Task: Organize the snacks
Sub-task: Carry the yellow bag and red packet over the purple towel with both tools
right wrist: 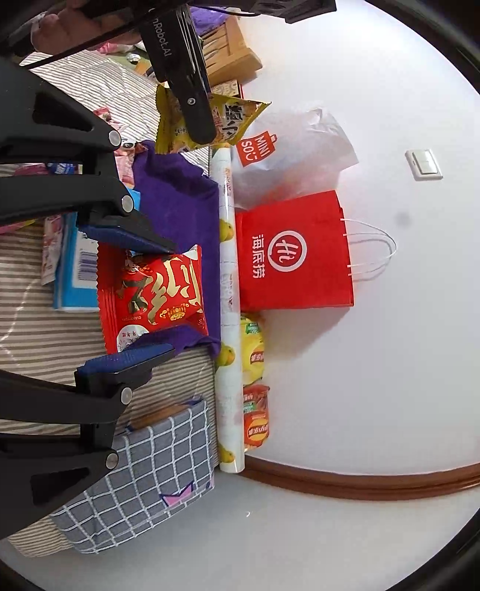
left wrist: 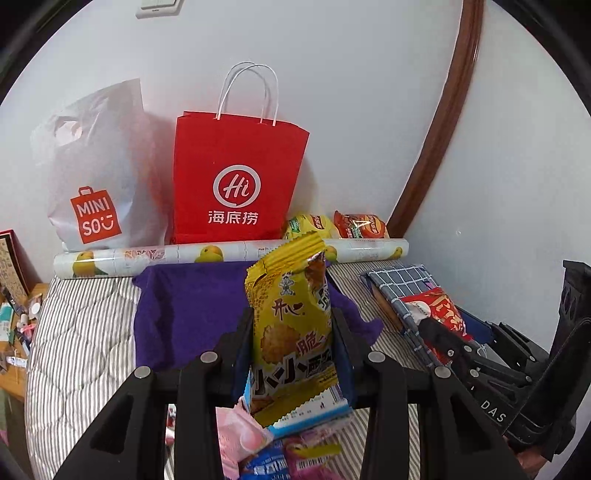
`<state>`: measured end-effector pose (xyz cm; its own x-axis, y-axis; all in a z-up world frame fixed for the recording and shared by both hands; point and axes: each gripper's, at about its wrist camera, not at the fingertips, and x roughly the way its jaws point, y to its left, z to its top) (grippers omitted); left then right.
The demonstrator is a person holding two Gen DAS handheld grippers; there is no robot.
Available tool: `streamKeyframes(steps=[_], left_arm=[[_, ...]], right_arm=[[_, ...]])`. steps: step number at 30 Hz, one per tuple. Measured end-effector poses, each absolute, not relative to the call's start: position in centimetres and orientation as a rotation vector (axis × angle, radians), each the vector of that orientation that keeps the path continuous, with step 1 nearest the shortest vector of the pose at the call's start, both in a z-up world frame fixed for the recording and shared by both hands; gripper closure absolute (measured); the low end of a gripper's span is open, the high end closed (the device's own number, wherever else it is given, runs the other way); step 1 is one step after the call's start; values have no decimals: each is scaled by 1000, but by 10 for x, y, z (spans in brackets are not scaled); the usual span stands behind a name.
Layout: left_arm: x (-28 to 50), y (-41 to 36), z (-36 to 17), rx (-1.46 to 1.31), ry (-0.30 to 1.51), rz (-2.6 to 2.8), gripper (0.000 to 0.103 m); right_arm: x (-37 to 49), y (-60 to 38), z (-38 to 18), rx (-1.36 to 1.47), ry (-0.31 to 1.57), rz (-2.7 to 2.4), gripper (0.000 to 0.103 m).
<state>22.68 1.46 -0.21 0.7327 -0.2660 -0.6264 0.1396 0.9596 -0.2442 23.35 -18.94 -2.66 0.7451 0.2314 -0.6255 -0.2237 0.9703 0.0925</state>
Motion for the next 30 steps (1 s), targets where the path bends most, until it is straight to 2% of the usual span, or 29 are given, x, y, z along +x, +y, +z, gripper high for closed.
streamKeyframes(steps=[18, 30], left_arm=[[287, 33, -23, -172, 757, -187, 66], [323, 44, -15, -176, 731, -161, 66]], right_arm=[[299, -180, -46, 35, 729, 265, 54], [341, -182, -40, 62, 714, 264, 54]])
